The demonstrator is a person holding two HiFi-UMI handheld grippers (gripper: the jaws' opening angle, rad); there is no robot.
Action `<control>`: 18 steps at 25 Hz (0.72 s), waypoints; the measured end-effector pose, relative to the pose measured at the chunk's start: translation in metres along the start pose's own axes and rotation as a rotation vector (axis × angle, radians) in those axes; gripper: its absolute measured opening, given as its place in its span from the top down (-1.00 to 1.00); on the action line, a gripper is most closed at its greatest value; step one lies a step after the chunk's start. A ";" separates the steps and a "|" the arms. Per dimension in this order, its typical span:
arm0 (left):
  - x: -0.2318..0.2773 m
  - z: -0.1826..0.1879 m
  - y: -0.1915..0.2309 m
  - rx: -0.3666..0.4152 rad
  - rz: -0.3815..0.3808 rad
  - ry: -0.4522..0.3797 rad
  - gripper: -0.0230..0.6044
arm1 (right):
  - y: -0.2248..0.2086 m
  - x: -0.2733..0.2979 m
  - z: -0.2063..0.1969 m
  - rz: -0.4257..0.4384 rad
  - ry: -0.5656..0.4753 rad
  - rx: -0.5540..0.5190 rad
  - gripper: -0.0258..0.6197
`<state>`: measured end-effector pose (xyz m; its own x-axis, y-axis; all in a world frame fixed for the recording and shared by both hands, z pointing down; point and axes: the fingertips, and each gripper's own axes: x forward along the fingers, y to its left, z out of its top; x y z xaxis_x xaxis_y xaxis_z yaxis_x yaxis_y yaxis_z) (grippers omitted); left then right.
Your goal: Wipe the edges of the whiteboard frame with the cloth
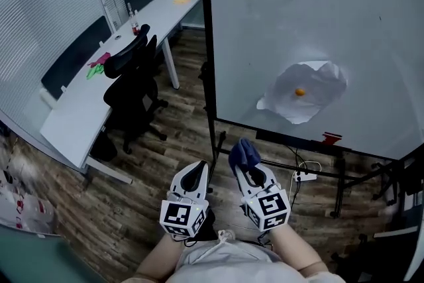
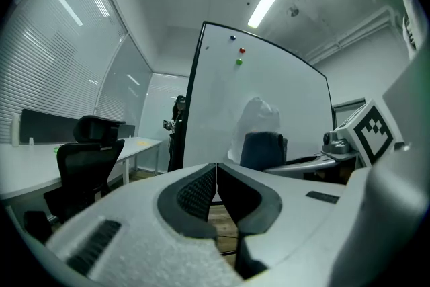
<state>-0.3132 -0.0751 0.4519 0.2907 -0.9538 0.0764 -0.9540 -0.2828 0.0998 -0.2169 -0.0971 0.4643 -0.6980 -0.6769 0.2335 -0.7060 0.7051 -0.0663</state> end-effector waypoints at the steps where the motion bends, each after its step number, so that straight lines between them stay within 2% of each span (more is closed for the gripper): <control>1: 0.008 0.001 0.010 0.003 -0.009 0.001 0.86 | 0.000 0.012 0.004 -0.002 0.000 0.000 0.72; 9: 0.063 0.010 0.086 0.017 -0.106 0.019 0.86 | -0.001 0.101 0.015 -0.080 0.014 0.025 0.72; 15: 0.094 -0.001 0.129 0.008 -0.183 0.046 0.86 | -0.017 0.156 -0.005 -0.164 0.061 0.045 0.72; 18: 0.106 -0.011 0.143 0.005 -0.206 0.062 0.86 | -0.023 0.177 -0.023 -0.173 0.107 0.058 0.72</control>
<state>-0.4182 -0.2160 0.4858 0.4834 -0.8678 0.1154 -0.8742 -0.4718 0.1147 -0.3217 -0.2280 0.5295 -0.5508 -0.7585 0.3482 -0.8223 0.5646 -0.0709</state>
